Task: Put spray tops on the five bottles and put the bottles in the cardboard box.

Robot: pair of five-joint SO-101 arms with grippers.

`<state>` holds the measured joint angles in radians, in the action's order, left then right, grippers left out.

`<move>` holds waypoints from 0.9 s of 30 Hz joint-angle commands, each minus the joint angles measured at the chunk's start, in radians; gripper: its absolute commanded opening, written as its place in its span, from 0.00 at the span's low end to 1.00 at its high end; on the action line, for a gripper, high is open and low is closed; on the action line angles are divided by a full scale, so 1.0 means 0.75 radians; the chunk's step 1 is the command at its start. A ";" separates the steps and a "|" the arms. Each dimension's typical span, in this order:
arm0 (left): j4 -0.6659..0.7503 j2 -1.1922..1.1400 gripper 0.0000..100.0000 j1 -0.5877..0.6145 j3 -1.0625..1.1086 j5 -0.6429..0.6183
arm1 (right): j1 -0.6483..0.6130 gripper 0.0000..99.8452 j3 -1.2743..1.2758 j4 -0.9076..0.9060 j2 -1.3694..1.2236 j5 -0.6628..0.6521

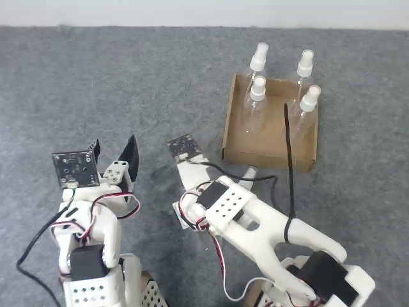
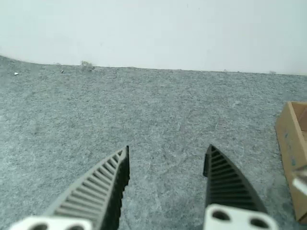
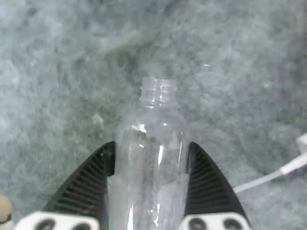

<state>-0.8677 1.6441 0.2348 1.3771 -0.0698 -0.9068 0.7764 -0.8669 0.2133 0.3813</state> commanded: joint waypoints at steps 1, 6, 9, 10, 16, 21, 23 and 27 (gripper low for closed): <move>0.037 0.020 0.23 0.004 -0.017 -0.018 | -0.005 0.00 -0.012 -0.024 0.124 -0.063; 0.035 0.018 0.23 0.004 -0.017 -0.018 | 0.134 0.01 -0.182 -0.312 0.316 -0.068; 0.035 0.014 0.23 0.002 -0.017 -0.018 | 0.238 0.01 -0.333 -0.543 0.457 -0.160; 0.035 0.014 0.23 0.002 -0.017 -0.018 | 0.271 0.01 -0.383 -0.621 0.494 -0.186; 0.002 0.012 0.23 -0.090 -0.013 -0.008 | 0.451 0.01 -0.630 -1.055 0.623 -0.305; -0.088 0.010 0.23 -0.282 -0.026 0.092 | 0.701 0.01 -0.728 -1.239 0.635 -0.479; -0.143 0.008 0.23 -0.374 -0.042 0.127 | 0.864 0.01 -0.702 -1.235 0.637 -0.575; -0.282 -0.094 0.23 -0.540 -0.128 0.223 | 1.253 0.01 -0.653 -1.200 0.625 -0.845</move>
<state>-0.9981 1.6441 -0.0660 1.3755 0.0299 -0.2378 0.2961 -1.7522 0.6567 -0.0621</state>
